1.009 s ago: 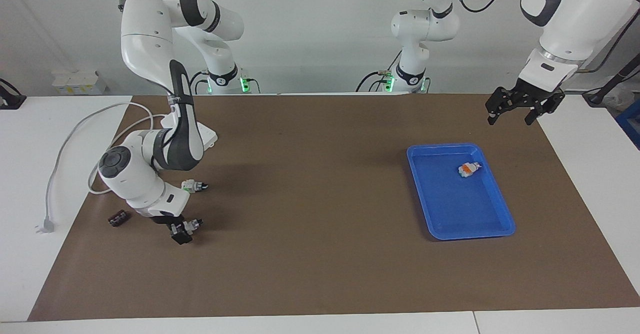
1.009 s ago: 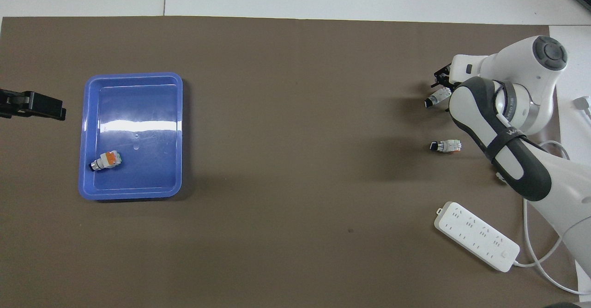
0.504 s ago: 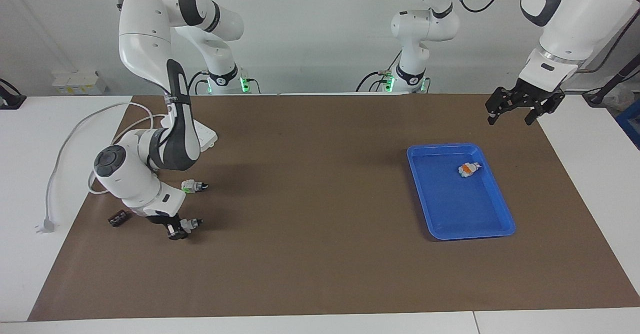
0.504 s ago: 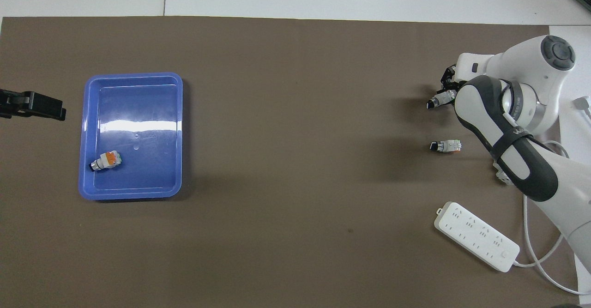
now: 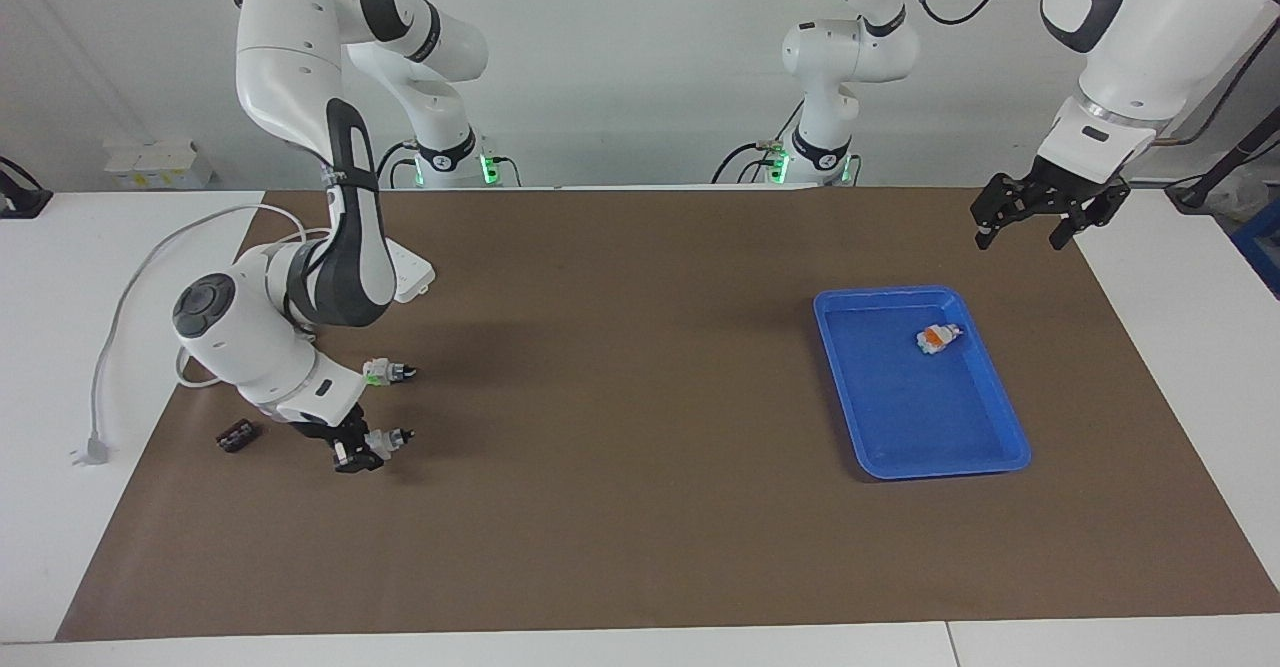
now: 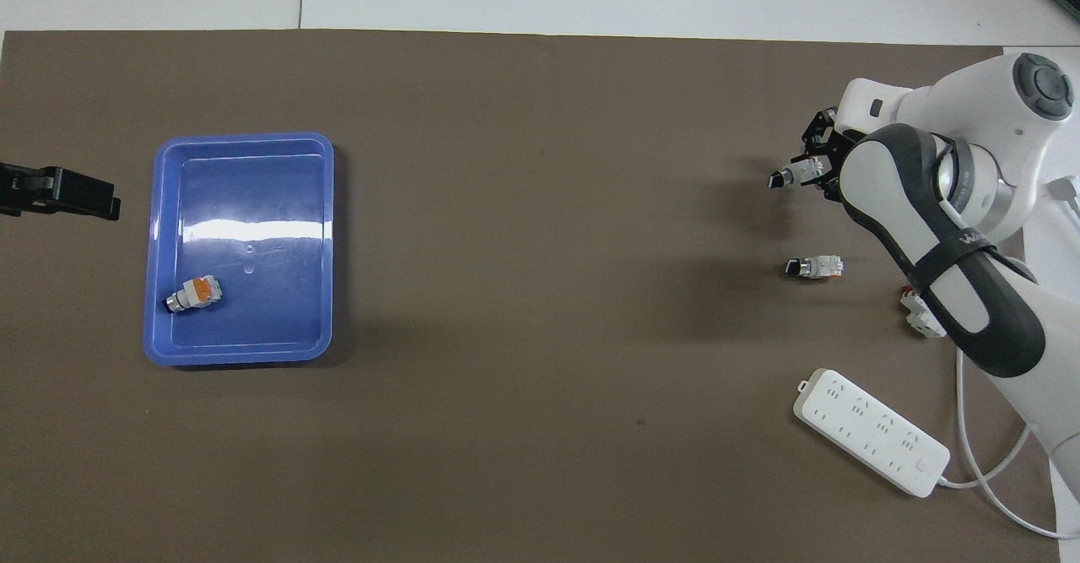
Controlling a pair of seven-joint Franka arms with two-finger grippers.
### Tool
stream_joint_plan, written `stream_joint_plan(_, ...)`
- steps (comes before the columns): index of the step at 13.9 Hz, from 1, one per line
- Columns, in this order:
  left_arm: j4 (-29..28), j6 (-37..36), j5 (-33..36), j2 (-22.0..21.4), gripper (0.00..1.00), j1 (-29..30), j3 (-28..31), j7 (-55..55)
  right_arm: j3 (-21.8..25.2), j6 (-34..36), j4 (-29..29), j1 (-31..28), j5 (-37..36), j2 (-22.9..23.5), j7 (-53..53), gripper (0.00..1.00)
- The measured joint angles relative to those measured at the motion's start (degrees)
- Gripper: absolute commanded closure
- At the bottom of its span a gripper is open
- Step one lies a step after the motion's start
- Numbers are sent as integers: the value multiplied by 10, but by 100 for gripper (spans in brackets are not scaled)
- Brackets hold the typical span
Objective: Turn and place switch with both arms
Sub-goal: 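Lift the switch with the right gripper while the left gripper approaches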
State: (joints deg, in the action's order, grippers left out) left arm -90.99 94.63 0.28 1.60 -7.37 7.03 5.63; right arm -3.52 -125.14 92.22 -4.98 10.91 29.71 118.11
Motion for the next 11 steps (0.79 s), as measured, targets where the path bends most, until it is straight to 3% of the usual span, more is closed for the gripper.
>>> stream_joint_plan(4, 0, 0, 0, 0, 0, 0, 0, 0, -1, 53, 0, 41, 62, -52, -75, 100)
stream_joint_plan(11, 0, -3, 0, -1, 0, -1, -4, -1, -4, 103, 17, 138, 69, -145, -221, 100)
